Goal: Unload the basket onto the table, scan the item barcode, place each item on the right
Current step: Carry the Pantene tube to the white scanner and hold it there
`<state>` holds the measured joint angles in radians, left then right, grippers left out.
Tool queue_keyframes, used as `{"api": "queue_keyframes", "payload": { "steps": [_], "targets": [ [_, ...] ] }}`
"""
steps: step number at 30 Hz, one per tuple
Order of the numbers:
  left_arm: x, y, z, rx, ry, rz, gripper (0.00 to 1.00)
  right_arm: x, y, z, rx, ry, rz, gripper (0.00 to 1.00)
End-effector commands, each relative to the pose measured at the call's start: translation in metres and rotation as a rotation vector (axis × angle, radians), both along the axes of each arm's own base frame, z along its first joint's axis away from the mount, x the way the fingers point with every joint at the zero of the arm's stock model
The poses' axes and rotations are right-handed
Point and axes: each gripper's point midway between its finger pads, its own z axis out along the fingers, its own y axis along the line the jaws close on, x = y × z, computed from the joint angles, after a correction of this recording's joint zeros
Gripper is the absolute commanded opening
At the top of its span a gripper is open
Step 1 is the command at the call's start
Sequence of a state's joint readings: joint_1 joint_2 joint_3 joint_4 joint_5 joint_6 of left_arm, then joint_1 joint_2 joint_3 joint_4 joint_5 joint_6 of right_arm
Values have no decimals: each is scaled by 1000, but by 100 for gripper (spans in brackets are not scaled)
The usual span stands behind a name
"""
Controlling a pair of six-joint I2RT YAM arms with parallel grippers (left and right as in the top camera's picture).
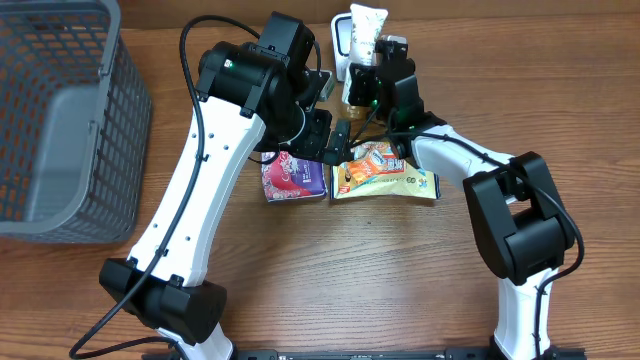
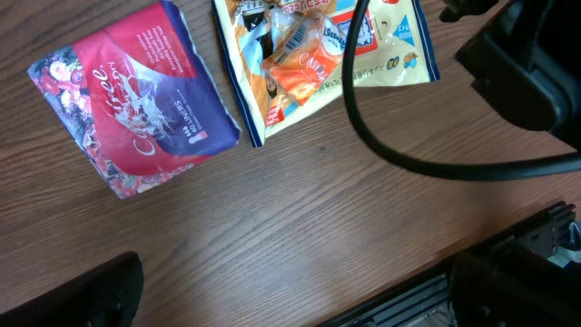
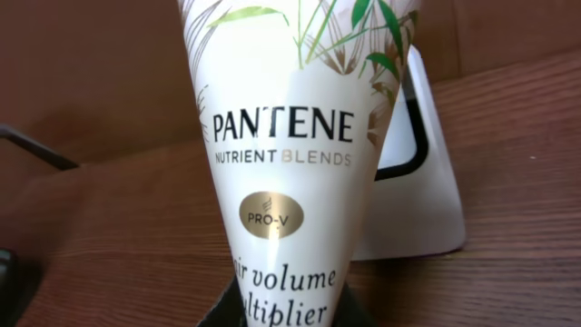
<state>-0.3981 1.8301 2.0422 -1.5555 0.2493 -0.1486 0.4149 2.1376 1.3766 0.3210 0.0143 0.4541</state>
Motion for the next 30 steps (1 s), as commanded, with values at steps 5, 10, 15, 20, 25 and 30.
{"api": "queue_keyframes", "payload": {
  "steps": [5,10,15,20,25,30],
  "targets": [
    [0,1,-2,9,-4,-20,100,14,14,53,12,-195,24,4],
    [0,1,-2,9,-4,-20,100,25,2,95,61,-348,-52,4],
    [0,1,-2,10,-4,-20,100,37,2,126,-37,-415,-41,4],
    [0,1,-2,10,-4,-20,100,49,6,144,-60,-433,-40,4],
    [0,1,-2,9,-4,-20,100,59,6,126,-44,-358,-48,4],
    [0,1,-2,10,-4,-20,100,61,8,97,-30,-272,-47,4]
  ]
}}
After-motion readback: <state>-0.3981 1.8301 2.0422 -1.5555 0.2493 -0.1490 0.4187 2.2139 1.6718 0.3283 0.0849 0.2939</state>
